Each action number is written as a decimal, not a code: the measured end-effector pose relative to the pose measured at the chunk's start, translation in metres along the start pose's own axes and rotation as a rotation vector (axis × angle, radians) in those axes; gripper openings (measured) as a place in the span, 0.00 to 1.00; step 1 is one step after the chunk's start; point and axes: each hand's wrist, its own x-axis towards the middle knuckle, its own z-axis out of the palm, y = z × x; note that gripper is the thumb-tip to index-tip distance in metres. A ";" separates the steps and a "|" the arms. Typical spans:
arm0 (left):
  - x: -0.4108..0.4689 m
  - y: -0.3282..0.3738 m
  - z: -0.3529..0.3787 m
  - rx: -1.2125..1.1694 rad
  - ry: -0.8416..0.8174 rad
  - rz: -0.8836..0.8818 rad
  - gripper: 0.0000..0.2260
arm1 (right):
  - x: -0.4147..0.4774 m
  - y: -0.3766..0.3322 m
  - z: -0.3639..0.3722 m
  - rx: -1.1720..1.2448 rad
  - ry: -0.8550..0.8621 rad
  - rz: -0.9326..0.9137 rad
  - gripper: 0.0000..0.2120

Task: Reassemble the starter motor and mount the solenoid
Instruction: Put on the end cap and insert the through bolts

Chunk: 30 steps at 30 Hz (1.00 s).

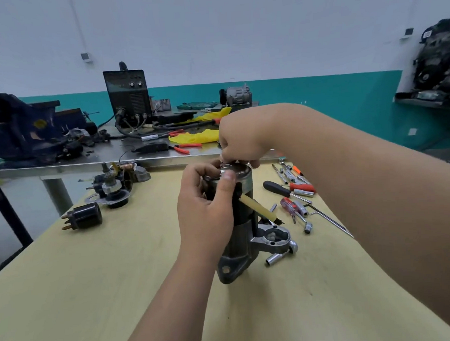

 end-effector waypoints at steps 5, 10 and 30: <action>-0.004 -0.005 -0.001 -0.071 0.057 0.049 0.05 | -0.002 -0.005 -0.007 -0.045 0.009 -0.036 0.11; -0.008 -0.004 0.007 -0.087 0.069 0.025 0.05 | -0.006 -0.006 -0.009 -0.055 -0.051 -0.009 0.14; 0.000 -0.012 0.014 -0.016 0.175 0.038 0.06 | -0.004 -0.002 -0.006 -0.156 -0.019 -0.015 0.12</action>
